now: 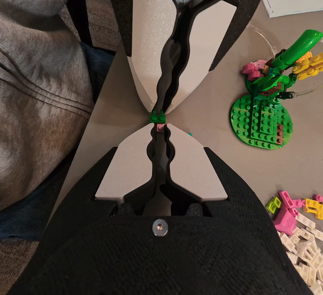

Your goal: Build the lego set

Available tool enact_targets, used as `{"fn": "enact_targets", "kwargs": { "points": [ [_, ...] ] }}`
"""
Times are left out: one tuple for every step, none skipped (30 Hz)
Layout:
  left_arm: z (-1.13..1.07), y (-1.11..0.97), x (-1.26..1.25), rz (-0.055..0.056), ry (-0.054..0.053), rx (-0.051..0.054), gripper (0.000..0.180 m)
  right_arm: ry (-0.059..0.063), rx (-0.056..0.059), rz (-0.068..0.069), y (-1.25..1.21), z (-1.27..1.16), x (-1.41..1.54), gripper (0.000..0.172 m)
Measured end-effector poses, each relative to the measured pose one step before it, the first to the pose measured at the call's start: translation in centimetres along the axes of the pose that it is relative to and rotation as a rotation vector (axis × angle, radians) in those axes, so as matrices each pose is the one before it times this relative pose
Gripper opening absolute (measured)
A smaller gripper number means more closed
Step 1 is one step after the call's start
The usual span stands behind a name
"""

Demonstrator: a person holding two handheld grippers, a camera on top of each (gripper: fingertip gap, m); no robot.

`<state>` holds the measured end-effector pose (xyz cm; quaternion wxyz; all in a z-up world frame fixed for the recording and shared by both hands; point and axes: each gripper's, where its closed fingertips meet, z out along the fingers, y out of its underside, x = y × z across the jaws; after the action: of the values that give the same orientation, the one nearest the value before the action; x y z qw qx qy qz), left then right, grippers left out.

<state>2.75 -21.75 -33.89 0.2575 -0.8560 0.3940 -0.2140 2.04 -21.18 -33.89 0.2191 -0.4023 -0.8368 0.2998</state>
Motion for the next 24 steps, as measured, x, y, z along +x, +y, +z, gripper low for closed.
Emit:
{"fn": "enact_targets", "kwargs": {
  "points": [
    [-0.008,0.011,0.000,-0.0024,0.0023,-0.0078,0.011,0.0004,0.0009,0.0005,-0.002,0.000,0.018,0.006],
    [-0.006,-0.007,0.000,0.0003,0.0008,-0.0056,0.011,-0.0002,0.0016,0.0010,-0.005,-0.001,0.001,0.006],
    [-0.002,0.006,0.005,-0.0005,0.0002,-0.0057,0.011,-0.0008,0.0020,0.0013,-0.004,0.011,0.003,0.006],
    [-0.021,-0.003,0.018,0.0013,0.0006,-0.0042,0.011,-0.0009,0.0027,0.0010,-0.021,0.010,0.005,0.006],
    [-0.021,0.025,0.009,0.0054,-0.0005,-0.0047,0.011,-0.0017,0.0032,0.0013,-0.010,0.011,-0.006,0.006],
    [-0.020,0.013,-0.005,0.0041,-0.0008,-0.0033,0.011,-0.0015,0.0034,0.0010,-0.023,0.021,-0.004,0.006],
    [-0.023,0.004,0.022,0.0056,0.0003,-0.0026,0.011,-0.0014,0.0030,0.0003,-0.017,0.016,-0.012,0.006],
    [-0.010,0.040,0.027,0.0058,0.0018,-0.0045,0.011,-0.0023,0.0026,0.0005,-0.023,0.011,-0.018,0.006],
    [0.006,0.043,0.022,0.0021,0.0025,-0.0051,0.011,-0.0030,0.0015,0.0007,-0.025,0.017,-0.039,0.006],
    [0.004,0.077,0.054,0.0052,0.0047,-0.0074,0.011,-0.0025,0.0012,-0.0016,-0.024,0.012,-0.050,0.006],
    [0.011,0.080,0.058,0.0081,0.0042,-0.0091,0.011,-0.0035,0.0021,-0.0031,-0.038,0.003,-0.072,0.006],
    [-0.004,0.039,0.018,0.0056,0.0011,-0.0077,0.011,-0.0013,0.0017,-0.0030,-0.031,0.012,-0.053,0.006],
    [0.000,0.002,0.020,0.0028,0.0012,-0.0048,0.011,0.0001,0.0006,-0.0026,-0.008,-0.001,-0.008,0.006],
    [0.007,-0.001,0.007,0.0010,0.0014,-0.0040,0.011,-0.0002,0.0006,-0.0011,-0.002,-0.004,-0.014,0.006],
    [-0.003,-0.012,-0.010,0.0002,0.0003,-0.0017,0.011,-0.0004,0.0011,0.0009,0.001,-0.003,0.012,0.006],
    [-0.007,-0.009,0.004,-0.0010,0.0003,-0.0001,0.011,-0.0005,0.0011,0.0017,0.005,-0.009,-0.001,0.006],
    [-0.018,-0.033,0.018,-0.0016,0.0006,0.0017,0.011,-0.0008,0.0016,0.0011,-0.001,-0.005,0.000,0.006],
    [-0.022,-0.031,0.017,-0.0013,0.0009,0.0030,0.011,-0.0011,0.0022,0.0013,-0.015,-0.008,-0.004,0.006],
    [-0.027,-0.014,0.012,-0.0034,0.0014,0.0031,0.011,-0.0011,0.0026,0.0018,-0.009,-0.002,-0.001,0.006],
    [-0.012,-0.004,0.018,-0.0037,0.0032,0.0024,0.011,-0.0017,0.0023,0.0018,-0.006,-0.004,-0.009,0.006],
    [-0.013,0.010,0.026,-0.0009,0.0026,0.0015,0.011,-0.0022,0.0024,0.0014,-0.017,0.004,-0.028,0.006],
    [-0.006,-0.016,0.000,-0.0002,0.0000,0.0022,0.011,-0.0012,0.0018,0.0013,-0.003,-0.005,-0.006,0.006],
    [0.000,-0.002,0.007,-0.0002,0.0003,0.0011,0.011,-0.0006,0.0008,0.0005,0.000,-0.004,-0.009,0.006],
    [0.000,-0.015,-0.002,0.0005,-0.0011,0.0007,0.011,-0.0003,0.0008,-0.0002,0.012,-0.004,-0.007,0.006]
  ]
}}
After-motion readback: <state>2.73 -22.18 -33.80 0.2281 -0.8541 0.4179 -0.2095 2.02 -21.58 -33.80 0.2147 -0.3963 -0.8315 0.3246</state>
